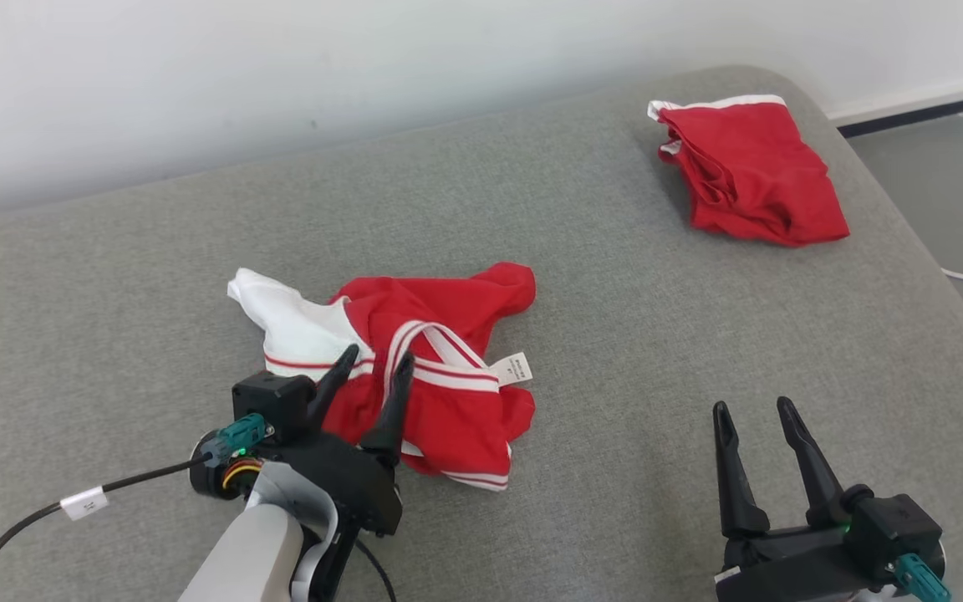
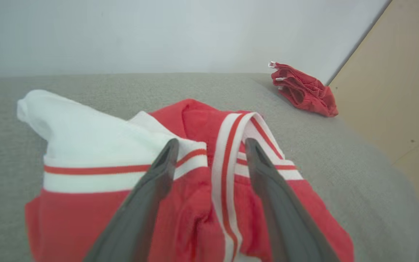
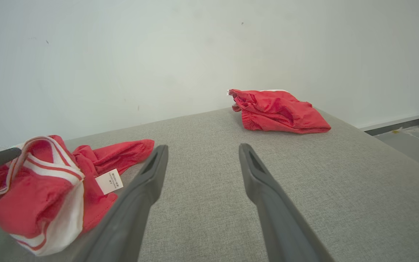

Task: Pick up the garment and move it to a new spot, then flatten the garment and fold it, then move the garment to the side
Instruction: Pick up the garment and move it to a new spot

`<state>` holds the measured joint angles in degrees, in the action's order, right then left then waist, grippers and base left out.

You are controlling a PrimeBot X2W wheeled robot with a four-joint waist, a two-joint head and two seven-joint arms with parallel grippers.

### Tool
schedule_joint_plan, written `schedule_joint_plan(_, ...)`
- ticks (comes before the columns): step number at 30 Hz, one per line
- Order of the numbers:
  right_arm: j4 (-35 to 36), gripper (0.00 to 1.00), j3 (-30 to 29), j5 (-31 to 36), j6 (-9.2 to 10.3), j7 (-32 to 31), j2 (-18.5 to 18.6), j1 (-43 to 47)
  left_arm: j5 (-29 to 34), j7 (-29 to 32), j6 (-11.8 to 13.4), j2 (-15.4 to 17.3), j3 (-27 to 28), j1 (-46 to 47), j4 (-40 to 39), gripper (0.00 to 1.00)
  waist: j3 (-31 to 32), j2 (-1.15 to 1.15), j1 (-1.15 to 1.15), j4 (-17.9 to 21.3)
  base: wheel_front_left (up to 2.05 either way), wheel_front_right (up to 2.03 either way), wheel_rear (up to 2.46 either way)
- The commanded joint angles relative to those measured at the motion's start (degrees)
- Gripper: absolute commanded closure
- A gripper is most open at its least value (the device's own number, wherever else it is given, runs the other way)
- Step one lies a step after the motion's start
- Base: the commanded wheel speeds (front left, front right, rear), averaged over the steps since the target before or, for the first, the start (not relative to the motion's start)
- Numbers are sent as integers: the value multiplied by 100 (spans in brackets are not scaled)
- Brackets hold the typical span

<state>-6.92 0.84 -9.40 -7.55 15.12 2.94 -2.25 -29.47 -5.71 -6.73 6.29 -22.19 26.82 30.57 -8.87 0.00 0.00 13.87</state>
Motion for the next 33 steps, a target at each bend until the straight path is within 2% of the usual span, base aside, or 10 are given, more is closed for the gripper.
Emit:
schedule_joint_plan(1, -6, 0, -37, 43, 15, 1, -13, 87, 30, -93, -25, 1, -36, 19, -89, 0, 125, 0, 0, -137, 0, 0, 0)
schedule_joint_plan(3, -12, 0, -61, 27, 15, 1, -15, 135, -103, -159, -31, -1, 11, -24, -232, 0, 197, 0, 0, -221, 0, 0, 0)
schedule_joint_plan(8, 30, 0, -75, -9, 15, 1, -14, 204, -39, -281, 48, 259, 105, -168, -670, 0, 326, 0, 0, -431, 0, 0, 0)
schedule_joint_plan(14, 35, 0, -94, 10, 15, 1, -13, 233, 234, -620, 371, 670, 270, -546, -1005, 0, 472, 0, 0, -630, 0, 0, 0)
schedule_joint_plan(20, 28, 0, -123, 13, 15, 1, -13, 259, 497, -909, 646, 922, 504, -1155, -1255, 0, 610, 0, 0, -766, 0, 0, 0)
schedule_joint_plan(26, 19, 0, -148, -30, 15, 1, -13, 250, 763, -948, 864, 893, 946, -1663, -1713, 0, 608, 0, 0, -863, 0, 0, 0)
schedule_joint_plan(33, -34, 0, -159, -69, 15, 1, -12, 286, 1218, -949, 734, 604, 1476, -2342, -2272, 0, 599, 0, 0, -1019, 0, 0, 0)
